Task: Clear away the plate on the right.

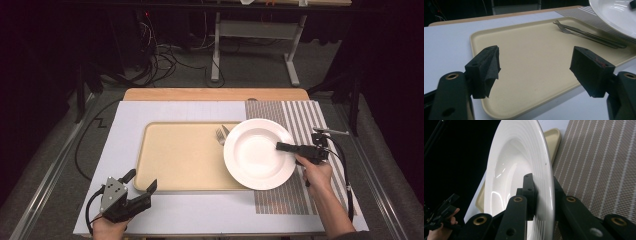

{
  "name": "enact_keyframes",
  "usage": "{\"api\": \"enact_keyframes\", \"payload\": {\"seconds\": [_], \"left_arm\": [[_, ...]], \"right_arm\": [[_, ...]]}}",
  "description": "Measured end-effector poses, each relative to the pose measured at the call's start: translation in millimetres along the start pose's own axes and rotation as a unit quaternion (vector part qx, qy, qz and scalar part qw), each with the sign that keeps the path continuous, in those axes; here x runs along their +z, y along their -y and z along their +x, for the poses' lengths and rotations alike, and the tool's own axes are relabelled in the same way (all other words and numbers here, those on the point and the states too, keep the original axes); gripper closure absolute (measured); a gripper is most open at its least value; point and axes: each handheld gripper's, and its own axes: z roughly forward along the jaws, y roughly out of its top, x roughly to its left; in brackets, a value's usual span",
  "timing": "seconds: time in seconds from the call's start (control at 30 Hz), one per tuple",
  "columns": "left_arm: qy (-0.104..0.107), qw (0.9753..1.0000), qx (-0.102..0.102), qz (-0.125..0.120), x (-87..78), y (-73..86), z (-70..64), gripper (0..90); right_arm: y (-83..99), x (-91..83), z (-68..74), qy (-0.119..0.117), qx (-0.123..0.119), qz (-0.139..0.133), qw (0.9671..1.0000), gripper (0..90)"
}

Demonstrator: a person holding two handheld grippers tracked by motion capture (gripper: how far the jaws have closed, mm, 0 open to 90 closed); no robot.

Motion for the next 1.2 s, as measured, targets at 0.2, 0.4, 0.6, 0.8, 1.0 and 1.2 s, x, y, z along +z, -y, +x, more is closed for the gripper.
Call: {"api": "enact_keyframes", "payload": {"seconds": [0.2, 0.4, 0.6, 0.8, 1.0, 1.2], "left_arm": [[0.0, 1.0, 0.001, 0.0, -0.3, -0.1, 0.1, 24.6], [0.002, 1.0, 0.001, 0.0, -0.3, 0.1, -0.2, 24.6], [0.002, 1.0, 0.001, 0.001, -0.4, 0.2, -0.5, 24.6], [0.003, 1.0, 0.0, 0.0, -0.5, 0.3, -0.8, 24.6], [0.004, 1.0, 0.001, 0.001, -0.7, 0.5, -0.9, 24.6], [0.004, 1.0, 0.0, 0.001, -1.1, 0.3, -0.8, 24.6]], "right_arm": [[-3.0, 15.7, 8.1, -0.006, -0.002, 0.01, 0.9999, 81.6], [-5.4, 26.5, 14.4, -0.01, -0.003, 0.014, 0.9998, 81.5], [-6.4, 37.0, 19.7, -0.01, -0.008, 0.022, 0.9997, 81.5], [-7.3, 49.2, 26.5, -0.018, -0.009, 0.028, 0.9994, 81.5], [-8.9, 63.5, 34.5, -0.017, -0.014, 0.039, 0.999, 81.4], [-8.8, 78.5, 42.9, -0.023, -0.018, 0.04, 0.9988, 81.4]]}}
